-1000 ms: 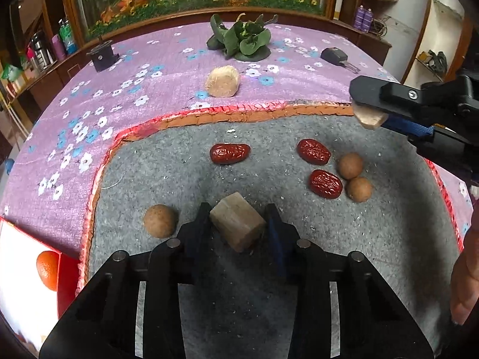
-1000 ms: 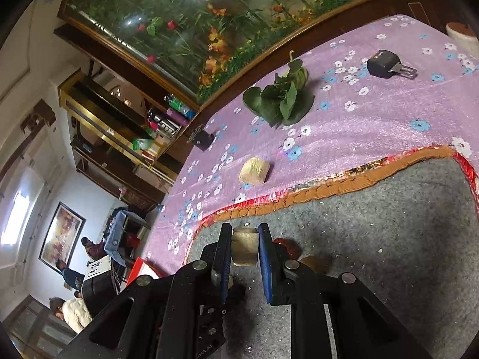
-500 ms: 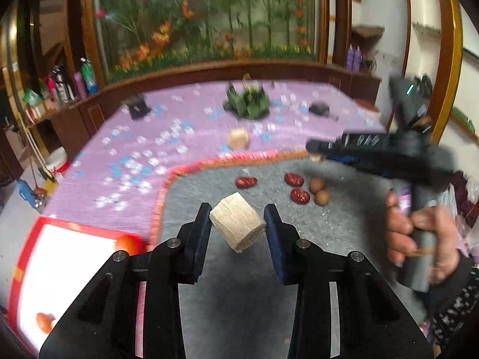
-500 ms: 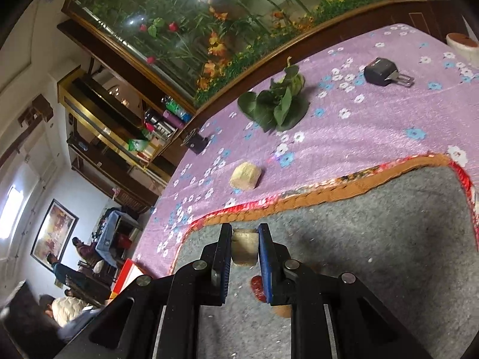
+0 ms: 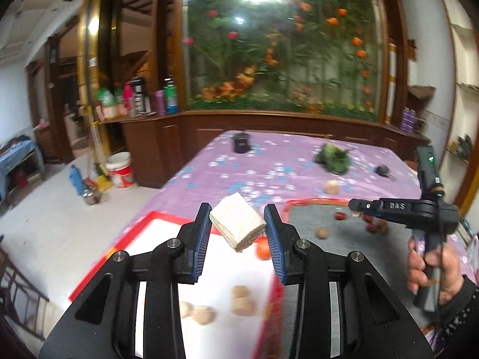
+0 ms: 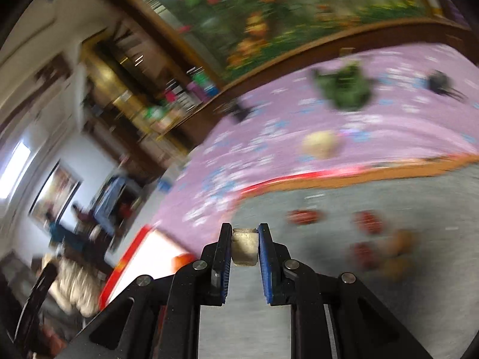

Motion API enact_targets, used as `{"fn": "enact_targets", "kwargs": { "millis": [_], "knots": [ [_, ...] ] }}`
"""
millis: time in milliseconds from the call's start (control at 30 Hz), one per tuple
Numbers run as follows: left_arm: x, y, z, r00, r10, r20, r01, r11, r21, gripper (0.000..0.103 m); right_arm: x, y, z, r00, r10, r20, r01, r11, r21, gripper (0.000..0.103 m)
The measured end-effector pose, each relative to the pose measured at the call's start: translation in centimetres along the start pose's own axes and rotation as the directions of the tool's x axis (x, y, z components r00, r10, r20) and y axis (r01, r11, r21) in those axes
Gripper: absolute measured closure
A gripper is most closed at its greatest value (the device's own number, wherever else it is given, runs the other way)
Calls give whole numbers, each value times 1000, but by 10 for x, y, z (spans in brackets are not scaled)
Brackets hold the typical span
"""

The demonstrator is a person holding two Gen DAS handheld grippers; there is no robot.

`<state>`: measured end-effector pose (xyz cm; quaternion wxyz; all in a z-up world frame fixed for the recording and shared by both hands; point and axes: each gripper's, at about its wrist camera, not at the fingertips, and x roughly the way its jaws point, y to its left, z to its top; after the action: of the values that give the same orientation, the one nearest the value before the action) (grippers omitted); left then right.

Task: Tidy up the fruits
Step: 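Carry the block into the white tray and open the left gripper while the right releases its block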

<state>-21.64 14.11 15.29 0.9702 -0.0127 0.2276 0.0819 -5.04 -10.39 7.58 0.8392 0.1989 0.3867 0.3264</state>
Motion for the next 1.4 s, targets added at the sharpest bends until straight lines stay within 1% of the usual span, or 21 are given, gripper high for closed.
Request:
{"fn": "enact_targets", "kwargs": {
  "millis": [100, 167, 233, 333, 400, 500, 633, 700, 833, 933, 1000, 1033, 1067, 1100, 1167, 1233, 1333, 1400],
  "knots": [
    [3, 23, -8, 999, 45, -10, -45, 998, -32, 68, 28, 62, -13, 994, 75, -82, -83, 992, -96, 87],
    [4, 36, -14, 997, 77, -16, -78, 996, -46, 68, 44, 92, -24, 985, 107, -136, -126, 983, -135, 87],
    [9, 51, -21, 993, 114, -39, -116, 992, -51, 68, 64, 124, -37, 970, 138, -202, -173, 971, -166, 87],
    [14, 68, -33, 987, 148, -65, -152, 986, -63, 68, 90, 160, -59, 949, 149, -278, -211, 955, -207, 87],
    [21, 76, -43, 982, 166, -93, -172, 983, -60, 68, 103, 172, -71, 937, 140, -319, -219, 949, -226, 87],
    [29, 84, -54, 977, 173, -121, -183, 981, -70, 68, 128, 185, -90, 918, 108, -381, -213, 946, -245, 87],
    [35, 97, -68, 971, 188, -148, -201, 976, -85, 68, 148, 191, -104, 904, 82, -420, -203, 946, -252, 87],
    [37, 102, -70, 967, 198, -158, -214, 972, -94, 68, 156, 194, -108, 901, 73, -428, -200, 945, -260, 87],
    [40, 109, -76, 961, 212, -180, -232, 968, -100, 68, 164, 199, -111, 902, 47, -430, -190, 936, -296, 87],
    [42, 111, -82, 952, 224, -208, -248, 964, -99, 68, 166, 203, -113, 899, 44, -436, -191, 934, -301, 86],
    [45, 112, -84, 945, 231, -232, -259, 961, -99, 66, 165, 205, -113, 902, 35, -431, -180, 936, -301, 84],
    [47, 111, -85, 940, 234, -247, -263, 960, -93, 61, 164, 204, -112, 903, 35, -429, -178, 938, -298, 80],
    [46, 110, -85, 937, 239, -253, -269, 959, -89, 53, 162, 206, -111, 904, 38, -426, -179, 938, -296, 78],
    [46, 109, -85, 937, 243, -252, -273, 958, -88, 49, 159, 206, -110, 906, 44, -420, -181, 938, -294, 74],
    [40, 106, -83, 941, 247, -231, -273, 958, -90, 39, 149, 204, -103, 917, 66, -393, -188, 941, -281, 71],
    [33, 102, -79, 946, 246, -210, -269, 959, -92, 37, 135, 199, -93, 932, 88, -351, -189, 945, -265, 68],
    [25, 96, -71, 951, 245, -188, -265, 960, -86, 37, 116, 186, -78, 952, 99, -290, -173, 955, -240, 65],
    [21, 91, -68, 954, 239, -179, -257, 963, -80, 36, 106, 173, -68, 960, 97, -263, -156, 965, -211, 64]
  ]
}}
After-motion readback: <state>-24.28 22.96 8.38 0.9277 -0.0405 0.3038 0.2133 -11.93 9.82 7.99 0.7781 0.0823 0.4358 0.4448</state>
